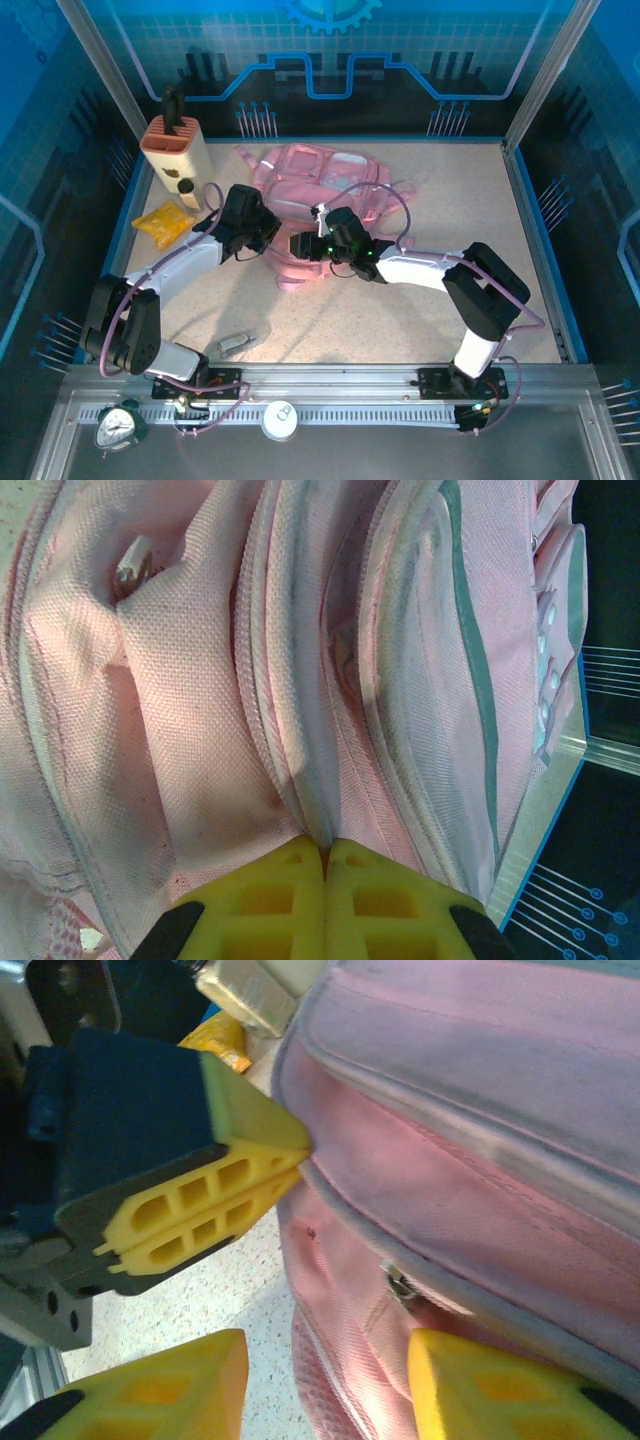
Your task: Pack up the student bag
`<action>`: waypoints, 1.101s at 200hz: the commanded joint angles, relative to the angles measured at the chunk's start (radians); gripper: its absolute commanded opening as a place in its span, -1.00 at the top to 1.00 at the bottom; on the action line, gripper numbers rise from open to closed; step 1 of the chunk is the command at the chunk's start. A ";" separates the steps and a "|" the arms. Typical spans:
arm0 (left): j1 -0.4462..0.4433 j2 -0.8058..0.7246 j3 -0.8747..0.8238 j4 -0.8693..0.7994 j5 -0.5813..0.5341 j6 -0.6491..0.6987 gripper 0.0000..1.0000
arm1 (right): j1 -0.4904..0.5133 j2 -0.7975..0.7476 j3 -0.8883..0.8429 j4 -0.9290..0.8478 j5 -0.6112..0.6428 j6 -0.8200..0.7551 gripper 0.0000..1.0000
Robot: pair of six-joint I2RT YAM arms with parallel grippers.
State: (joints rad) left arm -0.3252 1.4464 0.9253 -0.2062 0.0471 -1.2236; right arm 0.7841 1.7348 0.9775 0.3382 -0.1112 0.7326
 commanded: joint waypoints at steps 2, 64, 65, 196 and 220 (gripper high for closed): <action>0.006 -0.027 0.035 -0.032 -0.016 0.035 1.00 | -0.010 0.023 0.020 0.025 -0.031 -0.018 0.10; 0.006 -0.035 0.037 -0.048 -0.026 0.039 1.00 | -0.025 -0.056 0.004 -0.191 0.112 -0.038 -0.31; 0.006 -0.034 0.037 -0.048 -0.025 0.038 1.00 | -0.026 -0.056 0.000 -0.189 0.112 -0.036 -0.32; -0.075 -0.092 0.050 -0.017 0.010 -0.077 1.00 | -0.007 0.044 0.058 -0.126 0.139 0.204 -0.96; -0.074 -0.105 0.051 -0.031 -0.006 -0.073 1.00 | 0.033 -0.010 0.020 -0.108 0.236 0.212 -0.99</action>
State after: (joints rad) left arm -0.4007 1.3712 0.9508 -0.2253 0.0486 -1.2793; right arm 0.7845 1.7603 1.0119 0.2131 -0.0010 0.8993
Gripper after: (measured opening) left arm 0.049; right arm 0.995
